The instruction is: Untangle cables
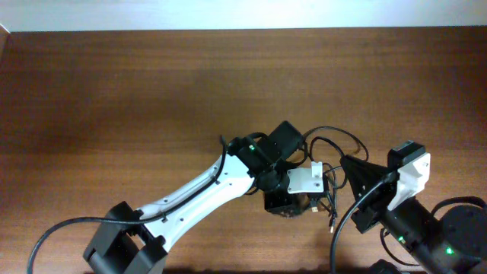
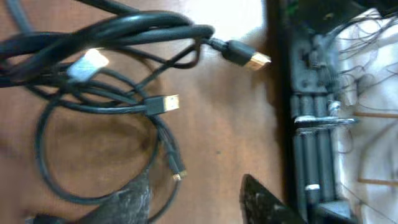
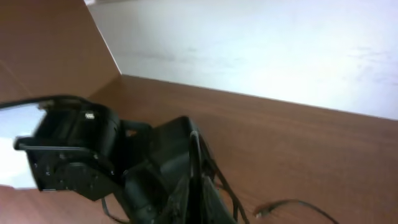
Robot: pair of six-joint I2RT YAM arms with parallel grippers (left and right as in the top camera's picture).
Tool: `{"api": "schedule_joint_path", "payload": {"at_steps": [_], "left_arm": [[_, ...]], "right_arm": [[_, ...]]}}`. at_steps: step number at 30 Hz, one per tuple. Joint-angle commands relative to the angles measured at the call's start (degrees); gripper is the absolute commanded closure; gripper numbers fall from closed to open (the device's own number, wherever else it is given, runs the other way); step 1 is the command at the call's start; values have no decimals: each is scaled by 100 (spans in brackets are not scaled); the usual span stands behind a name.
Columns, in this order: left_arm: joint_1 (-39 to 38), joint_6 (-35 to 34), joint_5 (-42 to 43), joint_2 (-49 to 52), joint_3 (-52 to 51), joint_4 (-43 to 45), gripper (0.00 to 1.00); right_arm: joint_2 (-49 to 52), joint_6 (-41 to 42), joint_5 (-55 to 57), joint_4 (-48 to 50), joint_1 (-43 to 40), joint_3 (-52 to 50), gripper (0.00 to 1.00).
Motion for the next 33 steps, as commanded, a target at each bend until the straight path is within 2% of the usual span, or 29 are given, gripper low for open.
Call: {"api": "schedule_joint_path", "payload": {"at_steps": [1,4,7,10,13,16,20,22,24,26,28,31,33], "left_arm": [[-13,50,-855,160,35,168,56],[-13,52,-1073,498,33,400,51],[-13,52,-1075,855,33,1163,60],[-13,50,-1073,955,33,1714,57],[-13,52,-1073,1106,33,1987,59],[-13,50,-1071,1237,33,2334,54],[-13,-13,-1069,1316,33,2839,62],[-13,-13,-1071,1318,33,2900,75],[-13,-11,-1180,1318,33,3042,19],[-11,-9,-1373,1318,33,3095,22],[-7,-9,-1412,1318,33,3220,18],[-7,-9,-1652,1351,33,3526,18],[-7,-13,-1648,1521,33,3630,27]], "right_arm": [[-22,-166,-68,-57,-11,144,96],[-22,-225,234,-61,-11,295,96],[-22,-223,234,-291,-11,304,96],[-22,-221,229,-507,-11,304,96],[-22,-214,-136,-542,-11,391,96],[-22,-216,-269,-754,-11,647,96],[-22,-214,-490,-857,-11,656,96],[-22,-210,-848,-852,-11,658,96],[-22,-195,-898,-861,-11,658,96],[-22,-197,-992,-881,-9,658,96],[-22,-195,-1016,-938,-11,658,96],[-22,-195,-1244,-964,-11,658,96],[-22,-195,-1283,-979,-11,658,96]]}}
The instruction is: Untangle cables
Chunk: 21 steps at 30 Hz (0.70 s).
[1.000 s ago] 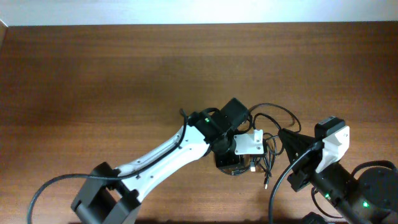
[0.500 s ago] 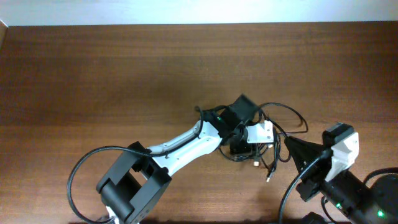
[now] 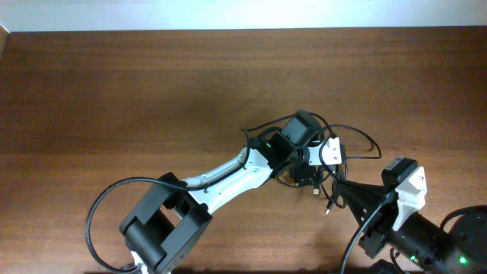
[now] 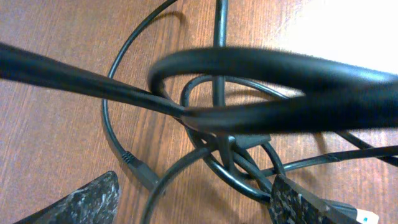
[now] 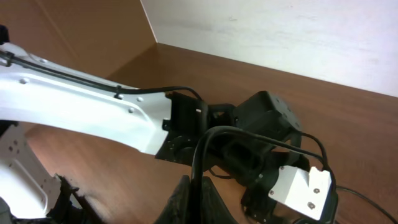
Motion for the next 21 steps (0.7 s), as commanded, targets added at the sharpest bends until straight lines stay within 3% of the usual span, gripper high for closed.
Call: {"api": "schedule_joint_path", "payload": {"at_steps": [1,4,5,6,7,8,13,17,21], "left_arm": [[-11,-96,-107,439,39,90,27],[-13,-455,55,793,42,201,20],[-13,-455,160,811,42,271,23],[-13,-455,262,811,42,330,40],[-13,-455,302,811,42,369,92],[-13,-455,302,811,39,372,100],[22,-452,229,807,42,55,100],[271,-450,-1139,444,44,-918,100],[986,-450,-1375,-369,44,-1582,100]], "right_arm": [[-24,-42,-243,-24,-11,131,96],[-24,-42,-240,-103,-11,131,96],[-24,-42,-240,-122,-11,131,96],[-24,-42,-243,-131,-11,131,96],[-24,-42,-243,-151,-11,131,96],[-24,-42,-240,-164,-11,131,96],[-24,-42,-109,-219,-11,131,96],[-24,-39,636,-413,-11,129,96],[-24,-37,1661,-518,-11,129,96]]}}
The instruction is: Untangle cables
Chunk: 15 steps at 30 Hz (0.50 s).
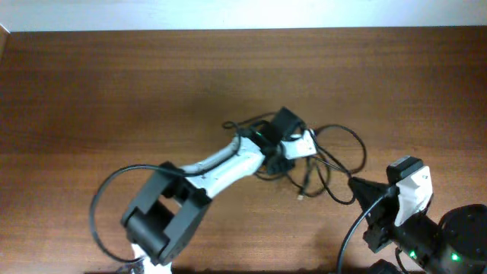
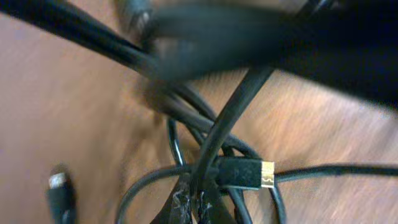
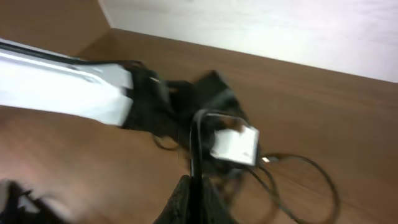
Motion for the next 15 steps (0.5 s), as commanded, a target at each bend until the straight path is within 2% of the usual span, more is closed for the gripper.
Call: {"api": "schedule_joint_path", "payload": {"at_steps": [1,6,8,12,15], "left_arm": [[560,-13,-345,-782,-28,-369,100],[1012,52,-415,-1617,-28,-1113,100],[1021,55,-901,-1996,-28,-1580,100],[988,50,-1154,-2533,-28,-2275,100],[728,52,87,-3040,-28,-2304,100]], "right_arm": [[-24,-42,776,-33,-11,129,96],[-24,-39,1014,-70,-11,129,96],[-24,-39,1027,-129,-11,129,96],[-9,304,2221,-90,-11,129,96],[629,304,2218,271,-11,129,96]]}}
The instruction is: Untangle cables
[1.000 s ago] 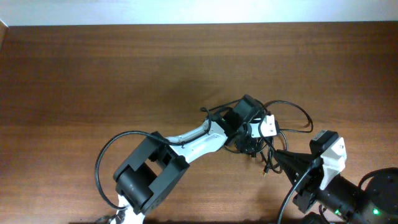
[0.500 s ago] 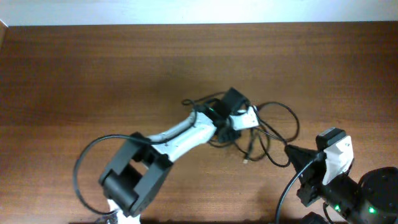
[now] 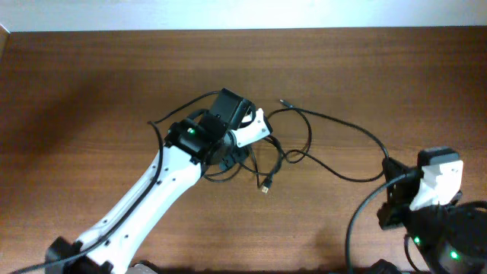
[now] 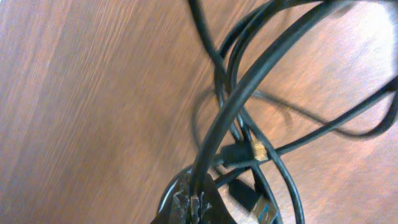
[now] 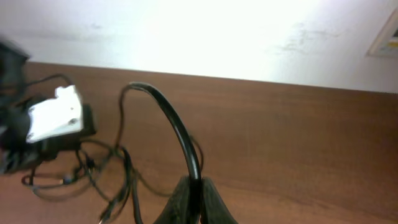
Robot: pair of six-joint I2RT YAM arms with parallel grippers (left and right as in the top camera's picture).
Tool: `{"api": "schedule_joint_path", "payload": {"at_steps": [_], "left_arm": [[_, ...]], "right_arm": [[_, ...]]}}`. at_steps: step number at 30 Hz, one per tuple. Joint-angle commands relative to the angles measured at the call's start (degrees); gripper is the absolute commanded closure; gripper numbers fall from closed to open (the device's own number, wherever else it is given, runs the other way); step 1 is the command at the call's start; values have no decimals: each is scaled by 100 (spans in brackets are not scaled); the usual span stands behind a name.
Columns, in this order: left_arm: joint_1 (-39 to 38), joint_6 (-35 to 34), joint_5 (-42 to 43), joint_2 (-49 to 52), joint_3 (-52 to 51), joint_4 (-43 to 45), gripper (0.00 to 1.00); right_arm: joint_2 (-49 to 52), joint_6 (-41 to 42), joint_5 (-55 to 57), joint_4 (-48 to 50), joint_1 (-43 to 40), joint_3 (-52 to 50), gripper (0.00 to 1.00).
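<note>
Black cables lie in a loose tangle (image 3: 251, 156) mid-table. One long strand (image 3: 342, 129) runs from it out to the right. My left gripper (image 3: 227, 152) sits over the tangle's left part, shut on a thick black cable (image 4: 249, 87) that rises from its fingertips (image 4: 194, 200). Beside it lie a gold-tipped plug (image 4: 245, 151) and a blue-tipped plug (image 4: 264, 211). My right gripper (image 3: 389, 173) is far to the right, shut on another black cable (image 5: 174, 121) that arches up from its fingers (image 5: 194, 198). A loose gold plug (image 3: 265, 186) rests below the tangle.
The brown wooden table (image 3: 91, 91) ends at a white wall (image 3: 243, 15) along the far side. My left arm's white links (image 3: 144, 205) cross the lower left, and the right arm's base (image 3: 441, 243) fills the lower right corner.
My left gripper, still shut on its cable, now sits further left and back. The right gripper has moved right with its cable. The bundle has spread, with a long strand stretched between them.
At first my left gripper hung open above the bunched cables while the right one held a cable close by. It then stood open down among the strands. After that it was shut on one, and now both grippers are far apart with the bundle loosened.
</note>
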Motion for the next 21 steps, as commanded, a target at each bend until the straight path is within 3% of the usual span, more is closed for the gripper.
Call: {"api": "schedule_joint_path", "payload": {"at_steps": [1,4,7,13,15,19,21], "left_arm": [[-289,26,1047,-520,7,-2,100],[-651,28,1088,-612,7,-256,100],[-656,24,452,-761,7,-535,100],[-590,-24,-702,-1753,7,-551,100],[-188,-184,-896,-2061,7,-546,100],[1707,-918,-992,-2636,7,-404,100],[2555,-1331,-990,-2844,7,-374,100]], "right_arm": [[789,83,118,197,-11,94,96],[2024,79,0,643,-11,94,96],[2966,83,20,789,-223,94,96],[2651,22,-258,225,-1941,94,96],[2452,13,-258,42,-2588,94,96],[2218,26,-562,-190,-3941,94,96],[2216,37,-577,-212,-4242,94,96]]}}
